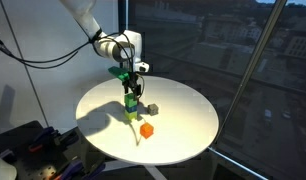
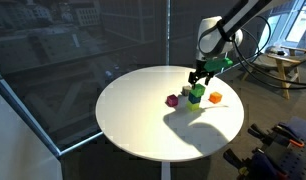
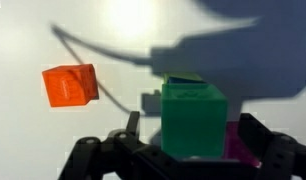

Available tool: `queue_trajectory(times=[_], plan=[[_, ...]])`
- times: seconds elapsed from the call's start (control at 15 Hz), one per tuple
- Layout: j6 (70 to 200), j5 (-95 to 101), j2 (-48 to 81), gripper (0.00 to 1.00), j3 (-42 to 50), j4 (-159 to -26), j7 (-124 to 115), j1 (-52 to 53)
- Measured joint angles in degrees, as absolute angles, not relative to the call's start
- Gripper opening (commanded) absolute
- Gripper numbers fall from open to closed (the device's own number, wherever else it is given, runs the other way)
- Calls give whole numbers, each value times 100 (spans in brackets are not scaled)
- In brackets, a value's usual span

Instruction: Pick up the green block and put it on the table

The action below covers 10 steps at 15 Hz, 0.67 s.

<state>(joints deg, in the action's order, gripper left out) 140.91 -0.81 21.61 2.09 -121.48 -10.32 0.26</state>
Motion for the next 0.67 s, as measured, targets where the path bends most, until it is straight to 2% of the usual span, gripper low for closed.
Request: queue_trajectory(times=[0.27,0.33,0.4,0.67], plan=[[14094,-79,2260,100,212,-12099,-1030,26],[14094,-79,2278,90,212,-12090,-1030,27],[14094,-79,2292,75,213,-12085,-1029,26],[14094,-79,2322,41,220,-12069,-1023,26]])
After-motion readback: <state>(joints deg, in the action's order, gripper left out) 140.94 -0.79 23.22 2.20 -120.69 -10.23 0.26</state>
